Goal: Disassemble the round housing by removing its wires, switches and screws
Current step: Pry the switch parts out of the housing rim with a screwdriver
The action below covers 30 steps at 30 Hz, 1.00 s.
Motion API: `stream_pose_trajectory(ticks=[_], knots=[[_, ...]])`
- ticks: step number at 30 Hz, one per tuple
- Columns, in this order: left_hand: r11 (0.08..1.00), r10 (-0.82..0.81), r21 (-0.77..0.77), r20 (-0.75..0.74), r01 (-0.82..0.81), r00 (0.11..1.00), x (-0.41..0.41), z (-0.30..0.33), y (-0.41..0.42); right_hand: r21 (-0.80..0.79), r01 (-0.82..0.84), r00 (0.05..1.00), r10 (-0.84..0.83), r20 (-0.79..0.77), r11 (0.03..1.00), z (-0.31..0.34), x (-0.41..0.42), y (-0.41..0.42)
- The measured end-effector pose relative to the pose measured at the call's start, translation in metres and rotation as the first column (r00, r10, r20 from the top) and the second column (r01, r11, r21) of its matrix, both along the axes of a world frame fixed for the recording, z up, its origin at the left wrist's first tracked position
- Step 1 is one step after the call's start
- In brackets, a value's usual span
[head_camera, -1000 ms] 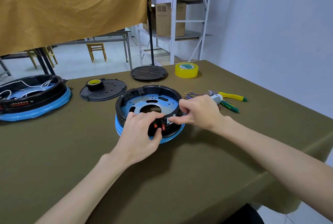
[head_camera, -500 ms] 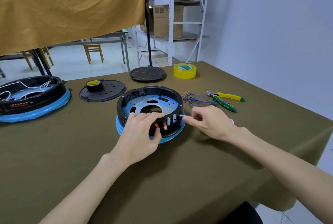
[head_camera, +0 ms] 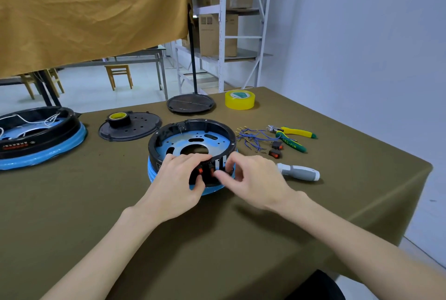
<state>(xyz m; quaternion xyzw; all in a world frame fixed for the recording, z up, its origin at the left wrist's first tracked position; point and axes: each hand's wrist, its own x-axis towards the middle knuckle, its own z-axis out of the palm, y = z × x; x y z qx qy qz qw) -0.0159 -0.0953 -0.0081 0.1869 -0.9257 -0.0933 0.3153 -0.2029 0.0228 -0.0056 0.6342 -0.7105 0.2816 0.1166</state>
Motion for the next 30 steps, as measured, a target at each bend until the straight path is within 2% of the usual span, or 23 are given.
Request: stream_pose_trajectory(ticks=[6, 9, 13, 15, 18, 21, 27, 30], knots=[[0.999, -0.011, 0.036, 0.027, 0.010, 1.000, 0.000, -0.001, -0.004, -0.011, 0.000, 0.995, -0.001, -0.100, 1.000, 0.002, 0.026, -0.017], [0.999, -0.008, 0.033, 0.015, 0.007, 1.000, -0.001, -0.002, -0.002, -0.024, -0.021, 0.999, 0.020, -0.050, 0.999, 0.002, 0.023, -0.011], [1.000, 0.012, 0.015, 0.000, -0.012, 1.000, -0.007, -0.004, 0.002, -0.149, -0.026, 0.989, 0.004, -0.146, 0.988, 0.003, 0.027, 0.001], [1.000, 0.021, 0.009, -0.002, -0.021, 1.000, -0.008, -0.006, 0.000, -0.193, -0.028, 0.990, 0.001, -0.141, 0.981, 0.005, 0.021, 0.005], [0.999, 0.039, 0.005, -0.021, -0.039, 0.999, -0.007, -0.010, 0.001, -0.171, 0.103, 0.994, -0.098, 0.037, 0.980, 0.011, -0.014, 0.007], [0.997, 0.076, 0.000, -0.055, -0.076, 0.996, -0.006, -0.012, 0.000, -0.098, 0.242, 0.960, -0.224, 0.169, 0.965, 0.012, -0.058, 0.005], [0.993, 0.119, -0.012, -0.044, -0.120, 0.992, -0.006, -0.012, 0.003, 0.128, 0.477, 0.872, -0.487, 0.052, 0.869, 0.004, -0.119, -0.001], [0.993, 0.105, -0.044, -0.013, -0.105, 0.994, -0.004, -0.008, 0.002, 0.193, 0.581, 0.796, -0.602, 0.071, 0.791, -0.003, -0.131, -0.001]])
